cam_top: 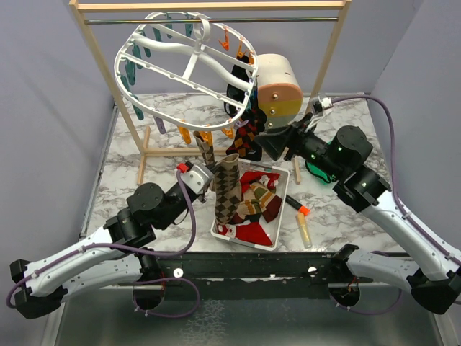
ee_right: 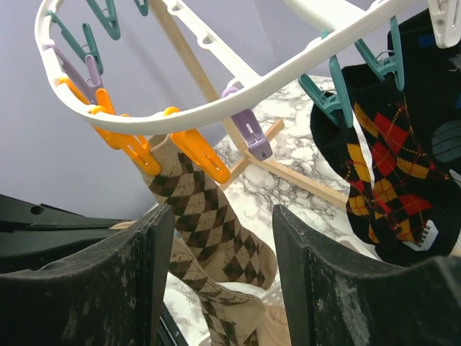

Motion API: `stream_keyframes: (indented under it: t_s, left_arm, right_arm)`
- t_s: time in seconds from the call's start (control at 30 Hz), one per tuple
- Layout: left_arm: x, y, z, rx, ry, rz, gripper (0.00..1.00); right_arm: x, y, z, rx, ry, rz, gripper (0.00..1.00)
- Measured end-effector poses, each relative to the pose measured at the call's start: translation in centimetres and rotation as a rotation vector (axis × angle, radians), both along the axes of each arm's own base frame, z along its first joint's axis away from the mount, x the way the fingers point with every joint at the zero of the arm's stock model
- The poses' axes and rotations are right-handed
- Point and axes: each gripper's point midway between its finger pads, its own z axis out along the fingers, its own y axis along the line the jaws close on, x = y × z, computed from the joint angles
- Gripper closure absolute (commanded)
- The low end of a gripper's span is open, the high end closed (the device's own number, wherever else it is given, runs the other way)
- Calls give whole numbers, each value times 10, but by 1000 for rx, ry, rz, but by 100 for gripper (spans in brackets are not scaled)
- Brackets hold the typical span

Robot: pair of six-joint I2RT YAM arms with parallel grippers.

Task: Clip the socks to the hanger
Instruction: Pick up the sock from the bin, then open the clamp at the hanger.

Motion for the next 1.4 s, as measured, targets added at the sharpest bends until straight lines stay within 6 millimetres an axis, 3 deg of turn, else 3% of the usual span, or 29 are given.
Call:
stream_keyframes:
  t_s: [0.27,0.4,0.5,0.63,0.83,1.4]
  left_arm:
    - [8,6,-1,-31,12,66,100]
    - [10,7,-7,-26,19,79,100]
    - [12,8,-13,-15,25,91,100]
    - [14,8,-18,-6,30,101,100]
    - [15,9,-22,-8,31,110,100]
    - [13,16,-25,-29,22,122,100]
  right_arm:
    - [4,28,-22,-72,16,21,40]
    - [-5,40,-18,-105,-30,-5,40]
    - [-4,39,-13,-118,-52,-62,39]
    - [2,34,-10,-148,-70,-152,32]
    - [-3,47,-9,-198,-101,-204,23]
    - [7,76,-13,-276,-91,-318,28]
